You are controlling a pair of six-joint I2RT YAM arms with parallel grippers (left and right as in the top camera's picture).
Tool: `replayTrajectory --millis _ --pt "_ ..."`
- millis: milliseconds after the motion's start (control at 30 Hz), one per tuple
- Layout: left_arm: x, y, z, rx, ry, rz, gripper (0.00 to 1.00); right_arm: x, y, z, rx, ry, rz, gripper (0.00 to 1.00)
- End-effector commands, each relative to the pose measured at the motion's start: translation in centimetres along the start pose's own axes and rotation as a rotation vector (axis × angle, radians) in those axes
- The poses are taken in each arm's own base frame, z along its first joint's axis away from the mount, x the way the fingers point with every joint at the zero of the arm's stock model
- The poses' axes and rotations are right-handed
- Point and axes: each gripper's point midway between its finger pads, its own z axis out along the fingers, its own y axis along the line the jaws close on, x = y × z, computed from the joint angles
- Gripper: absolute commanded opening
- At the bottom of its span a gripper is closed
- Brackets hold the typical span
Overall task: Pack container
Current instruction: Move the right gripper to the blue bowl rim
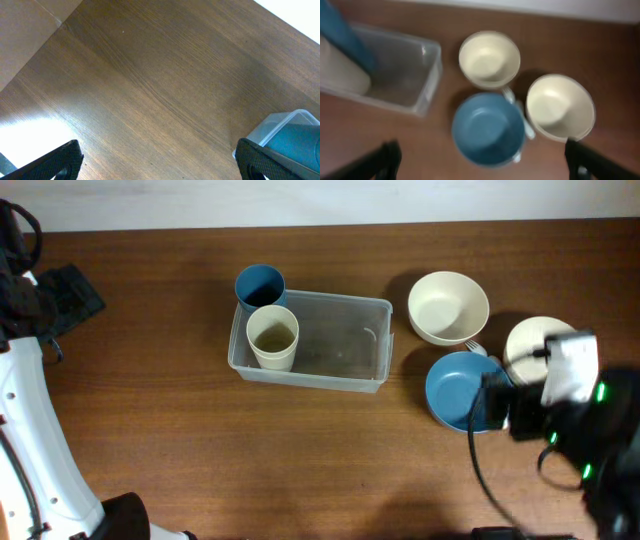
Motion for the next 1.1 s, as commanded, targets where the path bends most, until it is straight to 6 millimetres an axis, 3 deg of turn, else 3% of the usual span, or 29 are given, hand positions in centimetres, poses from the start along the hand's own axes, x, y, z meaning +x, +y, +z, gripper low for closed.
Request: replayTrajectory --millis 0,133,233,267,300,433,667,967,1067 --pt "0.0 0.0 0.2 -0.001 0.007 -0.014 0.99 -2.3 -0.6 0.8 0.007 0.084 -0.077 0.99" --pt "0.0 0.0 0.2 -0.001 0.007 -0.014 0.99 -3.1 1.1 3.5 -0.112 0.153 -0.025 0.99" --pt "0.0 0.0 0.2 -0.001 0.007 -0.014 1.0 -1.9 0.9 6.0 -0.118 0.261 -0.007 0.99" --pt "0.0 0.0 0.2 -0.001 0.007 -0.014 0.99 -1.4 0.5 6.7 -0.099 0.296 0.028 0.99" --pt "0.0 0.0 0.2 -0.001 0.007 -0.014 0.99 -0.1 -1.1 8.3 -0.025 0.388 0.171 0.99" --pt "0.0 0.0 0.2 -0.001 0.007 -0.014 0.99 2.5 -3.9 10.8 0.067 0.54 0.409 0.99" --pt "0.0 0.0 0.2 -0.001 0.007 -0.014 1.0 7.2 -8.0 14.2 0.139 0.654 0.648 0.99" --pt "0.0 0.0 0.2 -0.001 0.007 -0.014 1.0 15.4 -6.4 17.4 0.045 0.792 0.688 0.98" --pt "0.0 0.0 0.2 -0.001 0.007 -0.014 1.0 16.5 -5.5 18.3 0.0 0.793 0.702 0.95"
